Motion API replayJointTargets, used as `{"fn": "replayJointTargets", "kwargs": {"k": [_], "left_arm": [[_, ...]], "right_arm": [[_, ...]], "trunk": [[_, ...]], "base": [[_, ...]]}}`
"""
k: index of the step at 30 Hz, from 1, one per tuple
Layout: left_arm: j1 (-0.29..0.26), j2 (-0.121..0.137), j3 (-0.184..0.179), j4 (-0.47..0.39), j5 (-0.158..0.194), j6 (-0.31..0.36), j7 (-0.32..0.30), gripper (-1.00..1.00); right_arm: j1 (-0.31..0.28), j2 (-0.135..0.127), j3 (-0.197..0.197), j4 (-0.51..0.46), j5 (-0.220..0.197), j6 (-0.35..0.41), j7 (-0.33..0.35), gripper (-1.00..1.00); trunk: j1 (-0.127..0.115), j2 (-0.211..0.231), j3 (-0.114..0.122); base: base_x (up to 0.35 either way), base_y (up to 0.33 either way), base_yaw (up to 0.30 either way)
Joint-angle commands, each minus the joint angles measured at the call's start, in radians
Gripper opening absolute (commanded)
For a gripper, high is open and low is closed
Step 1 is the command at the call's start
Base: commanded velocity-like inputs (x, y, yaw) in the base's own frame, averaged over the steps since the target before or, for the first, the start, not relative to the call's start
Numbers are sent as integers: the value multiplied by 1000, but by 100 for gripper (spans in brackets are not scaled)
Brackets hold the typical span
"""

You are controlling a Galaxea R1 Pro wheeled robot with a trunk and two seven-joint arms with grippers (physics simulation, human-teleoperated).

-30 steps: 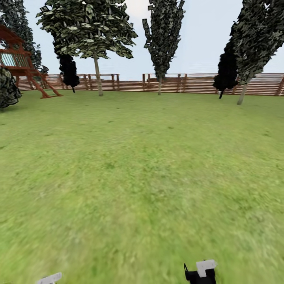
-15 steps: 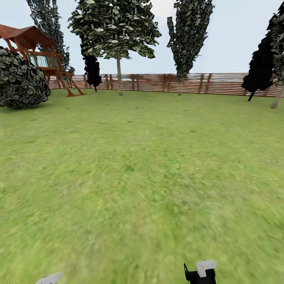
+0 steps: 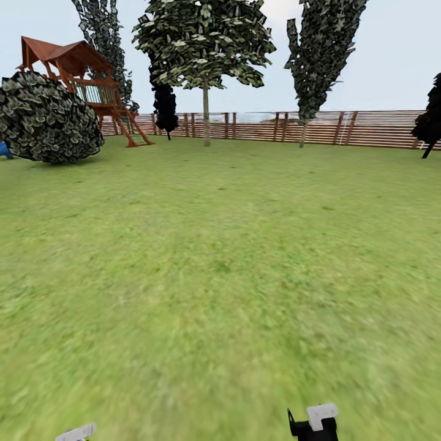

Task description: In the garden, pick up the pesticide atomizer on the floor and spray pesticide onto both trees until each tree trunk is fully covered.

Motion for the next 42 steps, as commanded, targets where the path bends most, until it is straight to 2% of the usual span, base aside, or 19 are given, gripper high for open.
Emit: {"fn": "replayJointTargets", "kwargs": {"k": [1, 12, 28, 36, 42], "left_arm": [[-1, 0, -5, 1, 6, -3, 0, -100], [-1, 0, -5, 1, 6, -3, 0, -100], [-1, 0, -5, 1, 6, -3, 0, -100], [-1, 5, -5, 0, 6, -3, 0, -100], [-1, 7, -5, 0, 6, -3, 0, -100]], "right_arm": [[-1, 0, 6, 1, 9, -1, -10, 100], [-1, 2, 7, 0, 9, -1, -12, 100], [4, 8, 7, 1, 9, 2, -10, 100], [46, 8, 7, 1, 9, 2, -10, 100], [51, 8, 7, 1, 9, 2, -10, 100]], "trunk": [[0, 0, -1], [0, 0, -1], [0, 0, -3], [0, 0, -3], [0, 0, -3]], "base": [[310, 117, 1], [312, 110, 4], [336, 5, 37], [337, 0, 0], [338, 0, 0]]}}
